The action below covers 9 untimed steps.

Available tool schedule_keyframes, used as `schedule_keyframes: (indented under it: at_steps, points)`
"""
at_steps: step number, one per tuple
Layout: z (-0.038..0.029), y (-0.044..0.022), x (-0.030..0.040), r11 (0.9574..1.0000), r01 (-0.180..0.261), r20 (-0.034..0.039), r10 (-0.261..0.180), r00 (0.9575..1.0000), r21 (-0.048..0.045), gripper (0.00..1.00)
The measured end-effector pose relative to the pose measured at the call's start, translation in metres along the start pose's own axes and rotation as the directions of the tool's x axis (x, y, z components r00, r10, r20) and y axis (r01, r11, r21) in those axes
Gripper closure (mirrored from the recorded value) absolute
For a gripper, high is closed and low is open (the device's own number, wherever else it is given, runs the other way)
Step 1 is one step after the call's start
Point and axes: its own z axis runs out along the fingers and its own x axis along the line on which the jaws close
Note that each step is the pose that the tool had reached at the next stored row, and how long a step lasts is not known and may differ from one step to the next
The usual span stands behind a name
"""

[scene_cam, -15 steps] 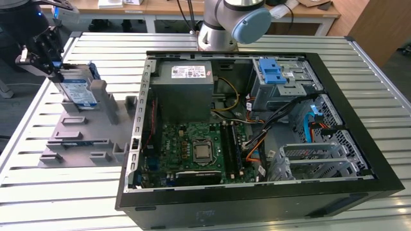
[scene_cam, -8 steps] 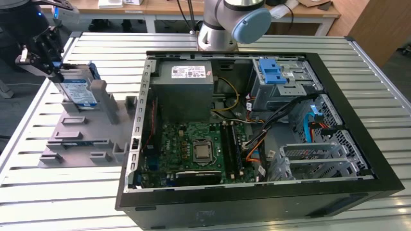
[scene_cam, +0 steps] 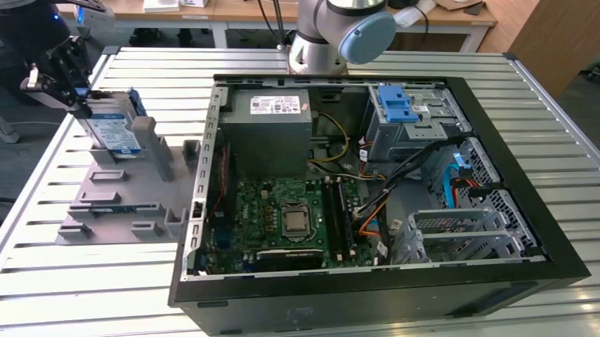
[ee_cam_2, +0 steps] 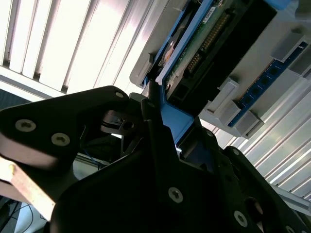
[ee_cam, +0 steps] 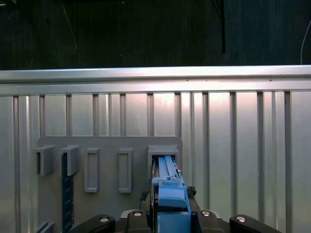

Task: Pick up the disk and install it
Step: 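Pick up the disk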

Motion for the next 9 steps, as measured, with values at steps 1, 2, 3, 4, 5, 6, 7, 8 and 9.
schedule_keyframes:
  at_steps: [1,2,3,4,5,6,7,8,9]
  points:
    - [-0.0011,0.0,0.0,1.0,0.0,0.0,0.0,1.0,0.0,0.64]
    - [-0.0023,0.0,0.0,1.0,0.0,0.0,0.0,1.0,0.0,0.64]
    - [-0.0028,-0.0001,0.0,1.0,0.0,0.0,0.0,1.0,0.0001,0.64]
    - [-0.0028,-0.0001,0.0,1.0,0.0,0.0001,0.0,1.0,0.0003,0.64]
    - [-0.0028,-0.0001,0.0,1.0,0.0,0.0002,0.0,1.0,0.0003,0.64]
    - [-0.0029,0.0,0.0,1.0,0.0,0.0003,0.0,1.0,0.0,0.64]
    - [-0.003,0.0,0.0,1.0,0.0,0.0005,0.0,1.0,0.0,0.64]
    - [-0.0029,0.0,0.0,1.0,0.0,0.0006,0.0,1.0,0.0,0.64]
    - [-0.003,0.0,0.0,1.0,0.0,0.0006,0.0,1.0,0.0001,0.64]
